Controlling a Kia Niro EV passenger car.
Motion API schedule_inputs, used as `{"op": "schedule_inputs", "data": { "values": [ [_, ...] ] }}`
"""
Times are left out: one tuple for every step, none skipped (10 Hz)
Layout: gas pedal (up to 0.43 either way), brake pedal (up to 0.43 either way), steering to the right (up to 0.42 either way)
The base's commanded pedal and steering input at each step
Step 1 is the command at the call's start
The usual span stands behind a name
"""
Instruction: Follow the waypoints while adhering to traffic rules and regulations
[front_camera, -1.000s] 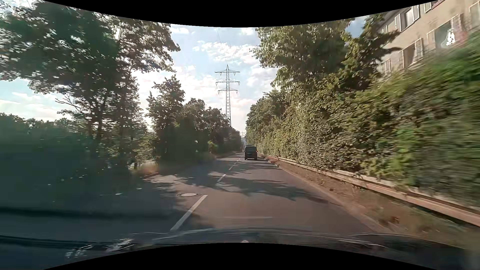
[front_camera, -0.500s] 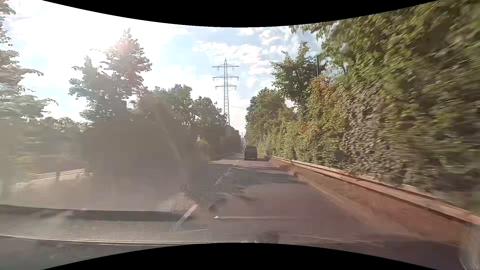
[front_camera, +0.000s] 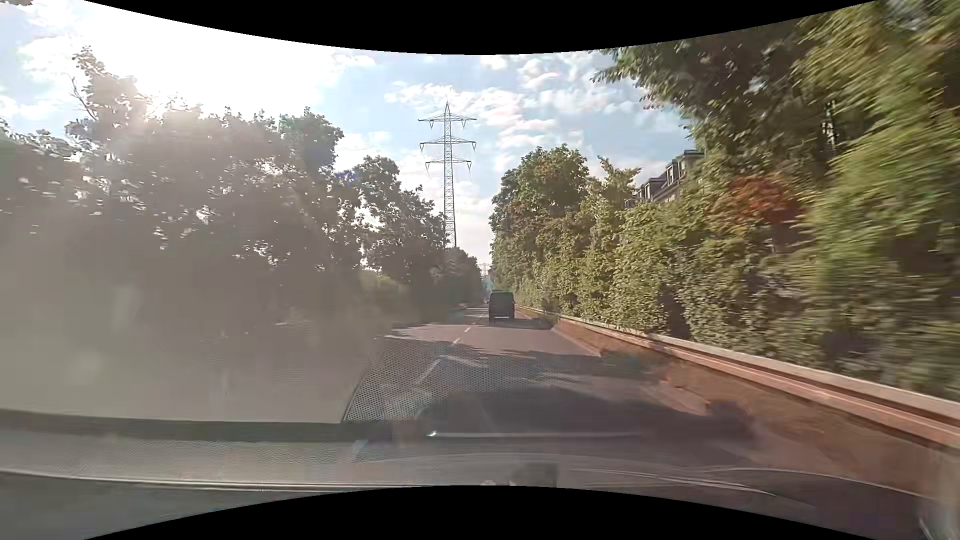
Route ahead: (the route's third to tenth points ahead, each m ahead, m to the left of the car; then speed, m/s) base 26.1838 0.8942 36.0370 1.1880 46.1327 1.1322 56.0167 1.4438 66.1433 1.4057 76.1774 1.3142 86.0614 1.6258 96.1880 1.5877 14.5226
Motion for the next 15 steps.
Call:
{"op": "schedule_inputs", "data": {
  "values": [
    [0.098, 0.000, -0.004],
    [0.098, 0.000, -0.004],
    [0.098, 0.000, -0.004],
    [0.098, 0.000, -0.004],
    [0.098, 0.000, -0.004],
    [0.098, 0.000, -0.004],
    [0.098, 0.000, -0.004],
    [0.098, 0.000, -0.004],
    [0.098, 0.000, -0.004],
    [0.098, 0.000, -0.005],
    [0.098, 0.000, -0.005],
    [0.087, 0.000, -0.005],
    [0.087, 0.000, -0.005],
    [0.067, 0.000, -0.005],
    [0.028, 0.000, -0.005]
  ]
}}
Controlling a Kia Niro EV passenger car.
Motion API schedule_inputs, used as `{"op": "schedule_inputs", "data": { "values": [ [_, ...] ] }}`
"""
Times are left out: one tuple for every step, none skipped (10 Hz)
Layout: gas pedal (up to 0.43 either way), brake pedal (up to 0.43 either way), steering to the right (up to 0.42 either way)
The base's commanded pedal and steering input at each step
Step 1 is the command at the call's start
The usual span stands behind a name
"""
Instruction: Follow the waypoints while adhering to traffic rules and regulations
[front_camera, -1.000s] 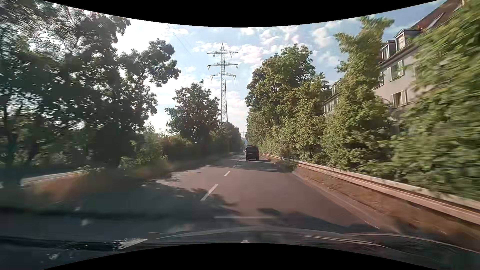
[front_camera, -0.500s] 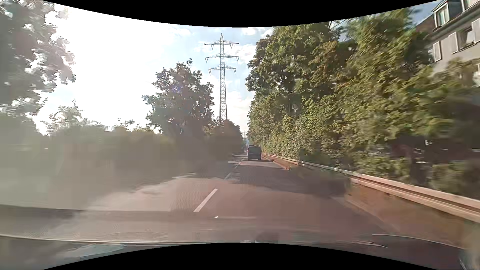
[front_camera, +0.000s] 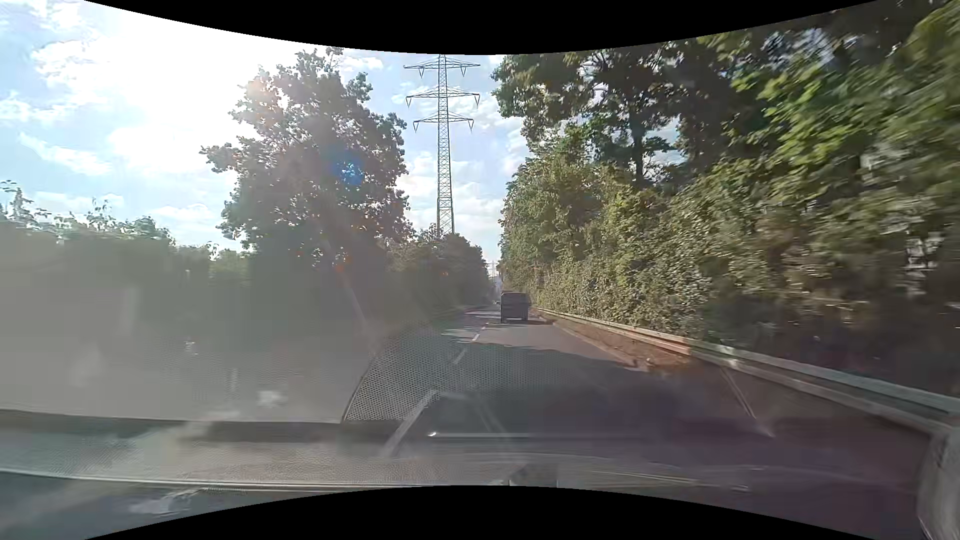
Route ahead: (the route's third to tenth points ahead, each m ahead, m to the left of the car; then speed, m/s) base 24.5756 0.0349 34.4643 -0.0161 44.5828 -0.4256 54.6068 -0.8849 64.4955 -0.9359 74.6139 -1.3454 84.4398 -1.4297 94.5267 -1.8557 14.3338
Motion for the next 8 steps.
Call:
{"op": "schedule_inputs", "data": {
  "values": [
    [0.000, 0.000, -0.005],
    [0.000, 0.000, -0.006],
    [0.000, 0.000, -0.006],
    [0.000, 0.000, -0.006],
    [0.000, 0.000, -0.006],
    [0.000, 0.000, -0.006],
    [0.000, 0.000, -0.006],
    [0.000, 0.000, -0.006]
  ]
}}
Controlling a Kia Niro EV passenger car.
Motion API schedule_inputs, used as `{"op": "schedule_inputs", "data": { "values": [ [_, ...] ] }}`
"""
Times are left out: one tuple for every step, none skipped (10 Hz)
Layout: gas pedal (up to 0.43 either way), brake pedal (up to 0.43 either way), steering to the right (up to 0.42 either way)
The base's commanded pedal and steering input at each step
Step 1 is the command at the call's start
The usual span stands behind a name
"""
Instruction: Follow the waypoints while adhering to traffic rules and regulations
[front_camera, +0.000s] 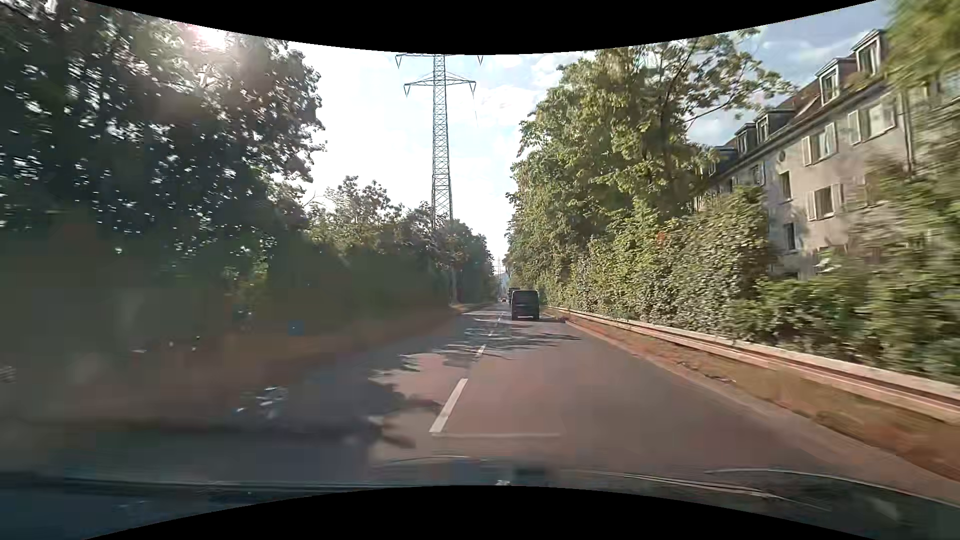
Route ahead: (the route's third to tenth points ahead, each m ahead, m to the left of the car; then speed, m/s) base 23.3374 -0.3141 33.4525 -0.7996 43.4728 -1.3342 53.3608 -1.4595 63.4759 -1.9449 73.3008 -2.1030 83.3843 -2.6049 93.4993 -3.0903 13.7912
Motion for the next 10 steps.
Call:
{"op": "schedule_inputs", "data": {
  "values": [
    [0.000, 0.000, -0.006],
    [0.000, 0.000, -0.006],
    [0.000, 0.000, -0.006],
    [0.000, 0.000, -0.006],
    [0.000, 0.000, -0.005],
    [0.000, 0.000, -0.005],
    [0.000, 0.000, -0.005],
    [0.000, 0.000, -0.004],
    [0.000, 0.000, -0.004],
    [0.000, 0.000, -0.004]
  ]
}}
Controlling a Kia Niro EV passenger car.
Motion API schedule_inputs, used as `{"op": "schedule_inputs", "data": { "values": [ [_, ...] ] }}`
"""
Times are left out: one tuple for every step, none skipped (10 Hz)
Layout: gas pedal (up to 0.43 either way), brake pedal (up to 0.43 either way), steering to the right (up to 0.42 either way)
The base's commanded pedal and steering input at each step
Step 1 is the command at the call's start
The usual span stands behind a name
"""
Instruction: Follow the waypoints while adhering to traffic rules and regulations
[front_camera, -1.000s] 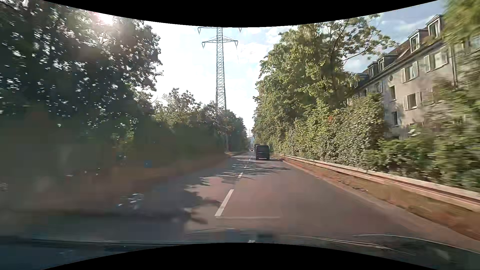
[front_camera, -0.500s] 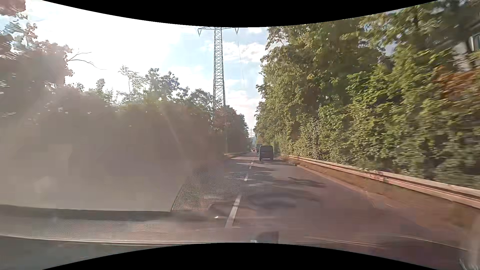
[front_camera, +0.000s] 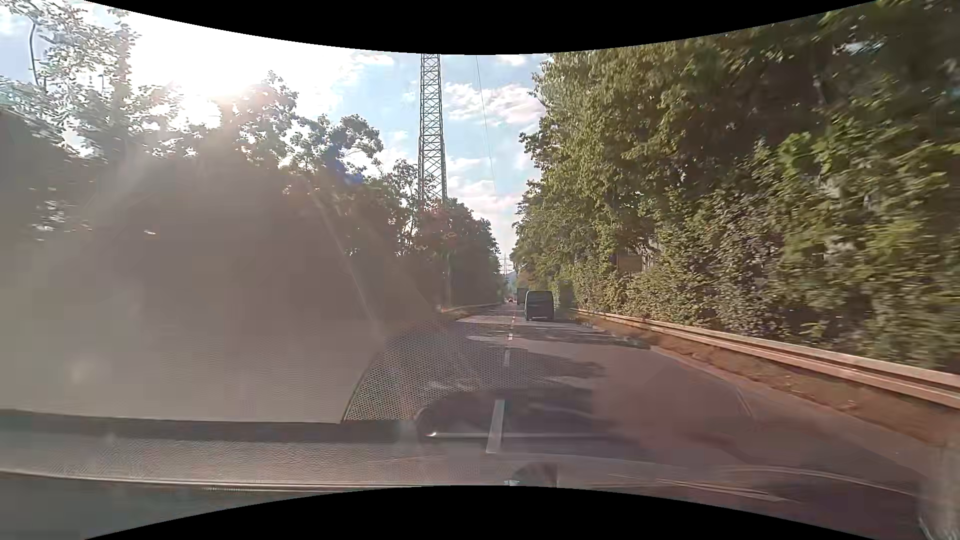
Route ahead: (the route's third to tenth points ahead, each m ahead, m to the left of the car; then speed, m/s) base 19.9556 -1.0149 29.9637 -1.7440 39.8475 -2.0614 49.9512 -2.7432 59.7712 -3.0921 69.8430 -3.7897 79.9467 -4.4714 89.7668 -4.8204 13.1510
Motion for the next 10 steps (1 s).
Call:
{"op": "schedule_inputs", "data": {
  "values": [
    [0.000, 0.000, -0.003],
    [0.000, 0.000, -0.003],
    [0.000, 0.000, -0.003],
    [0.000, 0.000, -0.001],
    [0.000, 0.000, -0.001],
    [0.000, 0.000, 0.000],
    [0.000, 0.000, 0.000],
    [0.000, 0.000, 0.000],
    [0.000, 0.000, 0.000],
    [0.000, 0.000, 0.000]
  ]
}}
